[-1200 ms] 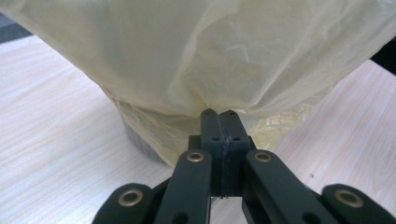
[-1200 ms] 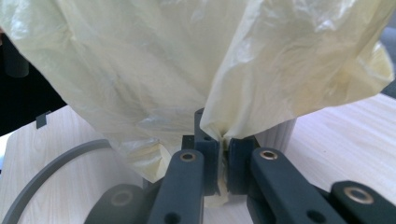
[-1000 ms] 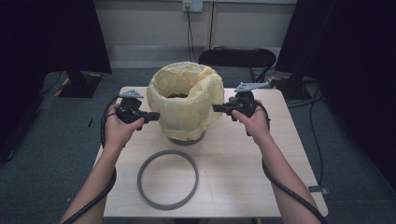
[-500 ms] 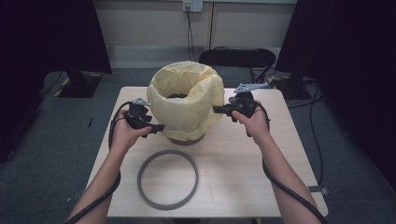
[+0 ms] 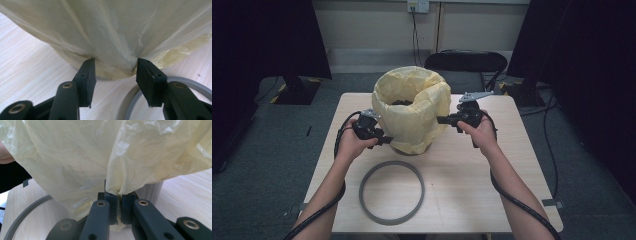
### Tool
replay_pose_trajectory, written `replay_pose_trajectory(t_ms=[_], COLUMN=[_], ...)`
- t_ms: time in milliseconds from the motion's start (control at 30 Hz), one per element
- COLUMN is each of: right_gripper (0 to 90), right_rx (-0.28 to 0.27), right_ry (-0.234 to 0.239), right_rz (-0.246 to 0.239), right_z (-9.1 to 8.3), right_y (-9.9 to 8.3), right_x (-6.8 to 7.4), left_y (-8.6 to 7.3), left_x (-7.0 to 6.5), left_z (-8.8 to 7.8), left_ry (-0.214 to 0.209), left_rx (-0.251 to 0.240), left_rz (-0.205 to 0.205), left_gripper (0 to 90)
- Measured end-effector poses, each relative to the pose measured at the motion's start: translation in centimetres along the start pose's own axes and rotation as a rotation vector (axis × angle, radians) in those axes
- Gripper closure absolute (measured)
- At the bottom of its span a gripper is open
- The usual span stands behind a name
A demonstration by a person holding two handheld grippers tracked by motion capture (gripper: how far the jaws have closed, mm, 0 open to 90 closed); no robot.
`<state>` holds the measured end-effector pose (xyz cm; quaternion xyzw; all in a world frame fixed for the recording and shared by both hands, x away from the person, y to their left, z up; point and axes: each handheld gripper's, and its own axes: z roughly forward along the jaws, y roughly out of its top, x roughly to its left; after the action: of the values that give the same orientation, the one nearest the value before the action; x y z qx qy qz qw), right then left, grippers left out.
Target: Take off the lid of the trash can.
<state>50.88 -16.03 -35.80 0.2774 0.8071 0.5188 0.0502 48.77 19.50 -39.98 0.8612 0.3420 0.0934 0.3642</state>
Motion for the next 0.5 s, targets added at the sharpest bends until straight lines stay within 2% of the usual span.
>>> replay_pose_trajectory(t_ms=[233,400,500], right_gripper=[86.7,86.7,86.7], right_rx=[-0.012,-0.018,-0.022], right_ry=[-0.002,0.004,0.007], right_rz=[0.011,0.017,0.017], right_z=[-0.27,-0.33,-0.31], right_y=[-0.26,-0.3,-0.32], right_x=[-0.21,-0.28,-0.15], left_y=[0.01,0.29,0.31], left_x=[-0.05,-0.26,-0.32], left_z=[-0.08,-0.27,-0.53], left_ry=[-0.008,-0.011,-0.026], left_rx=[0.007,0.022,0.007], left_rz=[-0.006,-0.039,-0.052], left_gripper=[68.6,80.5,87.6])
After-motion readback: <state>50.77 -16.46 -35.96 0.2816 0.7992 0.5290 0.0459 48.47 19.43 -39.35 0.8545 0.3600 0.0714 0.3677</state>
